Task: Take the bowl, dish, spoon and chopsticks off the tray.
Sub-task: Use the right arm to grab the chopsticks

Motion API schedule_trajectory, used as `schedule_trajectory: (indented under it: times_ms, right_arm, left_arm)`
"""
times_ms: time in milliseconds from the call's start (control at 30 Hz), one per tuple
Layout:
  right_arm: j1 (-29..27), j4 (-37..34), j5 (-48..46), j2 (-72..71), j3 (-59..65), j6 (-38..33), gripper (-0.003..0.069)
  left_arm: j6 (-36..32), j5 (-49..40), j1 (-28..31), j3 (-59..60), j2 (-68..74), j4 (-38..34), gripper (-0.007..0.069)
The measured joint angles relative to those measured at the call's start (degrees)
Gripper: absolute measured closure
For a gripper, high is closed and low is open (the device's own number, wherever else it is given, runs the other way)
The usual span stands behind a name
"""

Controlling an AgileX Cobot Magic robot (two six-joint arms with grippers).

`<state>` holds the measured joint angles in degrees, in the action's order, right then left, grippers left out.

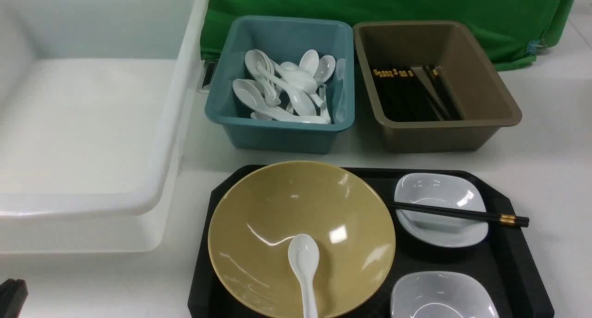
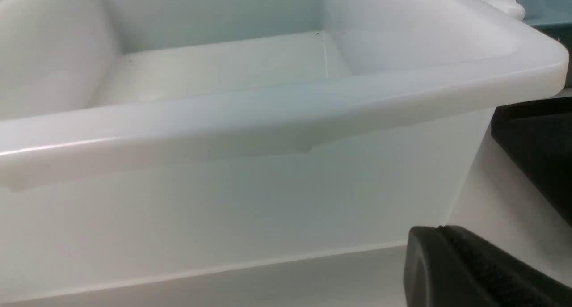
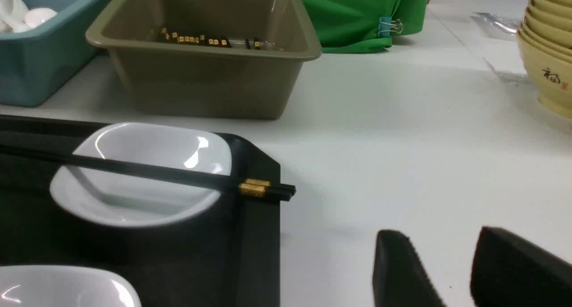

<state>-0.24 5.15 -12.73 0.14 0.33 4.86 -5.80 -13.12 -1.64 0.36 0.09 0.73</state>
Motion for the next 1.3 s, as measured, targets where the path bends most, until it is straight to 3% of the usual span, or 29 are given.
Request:
schedule_trajectory:
  times_ms: [700, 867, 1000, 1067, 1233, 1300]
  right_arm:
    - [0.0, 0.0, 0.0, 0.0, 0.0, 0.0, 0.0417]
    - [0.0, 0.0, 0.0, 0.0, 0.0, 0.1, 0.0417]
    - [0.0, -8.7, 6.4, 0.0, 0.0, 11.1, 0.0417]
    - [0.0, -16.5, 14.7, 0.0, 0.0, 24.3, 0.0417]
    - [0.0, -20.1, 26.8, 0.0, 0.0, 33.5, 0.0417]
    - [0.0, -20.2, 28.7, 0.0, 0.0, 33.9, 0.0417]
  left_arm:
    - [0.1, 2.7, 0.0, 0.0, 0.0, 0.1, 0.0622]
    - [3.6, 14.3, 0.0, 0.0, 0.0, -11.3, 0.0622]
    - [8.8, 23.2, 0.0, 0.0, 0.0, -17.9, 0.0622]
    - [15.1, 30.7, 0.0, 0.0, 0.0, -19.4, 0.0622]
    - [27.7, 46.2, 0.0, -0.9, 0.0, -19.3, 0.0622]
    - [29.5, 45.4, 0.0, -3.2, 0.3, -19.3, 0.0622]
